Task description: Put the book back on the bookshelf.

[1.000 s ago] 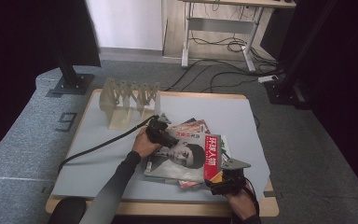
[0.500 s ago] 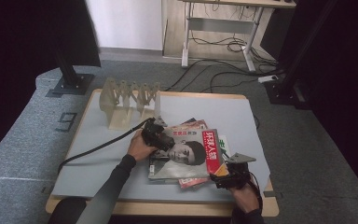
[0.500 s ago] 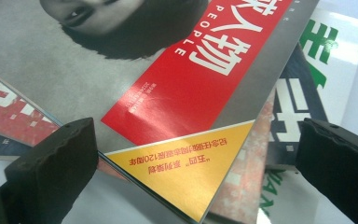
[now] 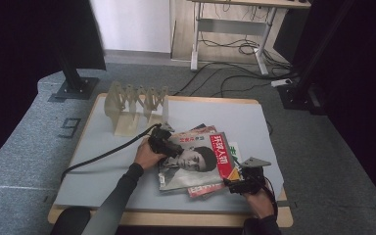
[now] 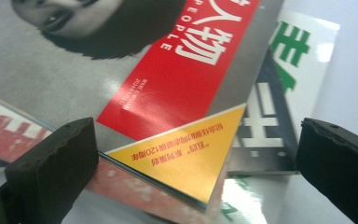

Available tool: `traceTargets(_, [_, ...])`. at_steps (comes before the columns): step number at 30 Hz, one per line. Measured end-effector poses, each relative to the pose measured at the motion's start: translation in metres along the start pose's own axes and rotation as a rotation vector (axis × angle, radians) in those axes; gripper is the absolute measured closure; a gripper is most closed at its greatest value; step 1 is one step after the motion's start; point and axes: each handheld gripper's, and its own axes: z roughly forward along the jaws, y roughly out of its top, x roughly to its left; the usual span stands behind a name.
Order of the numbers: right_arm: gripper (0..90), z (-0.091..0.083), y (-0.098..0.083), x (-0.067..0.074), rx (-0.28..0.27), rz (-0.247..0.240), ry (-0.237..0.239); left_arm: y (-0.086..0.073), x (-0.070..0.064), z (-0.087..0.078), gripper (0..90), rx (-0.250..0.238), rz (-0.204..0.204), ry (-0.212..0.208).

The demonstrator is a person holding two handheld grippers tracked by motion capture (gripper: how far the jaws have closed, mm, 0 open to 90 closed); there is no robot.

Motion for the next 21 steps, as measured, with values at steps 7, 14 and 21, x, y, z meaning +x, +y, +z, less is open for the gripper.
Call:
traceTargets(7, [0.0,0.002,0.005,-0.013,0.008,0.012,-0.036,-0.011,-0.007,-0.01,0.0,0.012,0.0,-0.001])
traceTargets(14, [0.0,0.006,0.011,-0.032,0.018,0.034,-0.065,-0.021,-0.014,-0.017,0.0,0.022,0.012,-0.025])
traceTargets(21, [0.0,0.012,0.016,-0.048,0.016,0.063,-0.079,-0.032,-0.022,-0.024,0.0,0.012,0.023,-0.038])
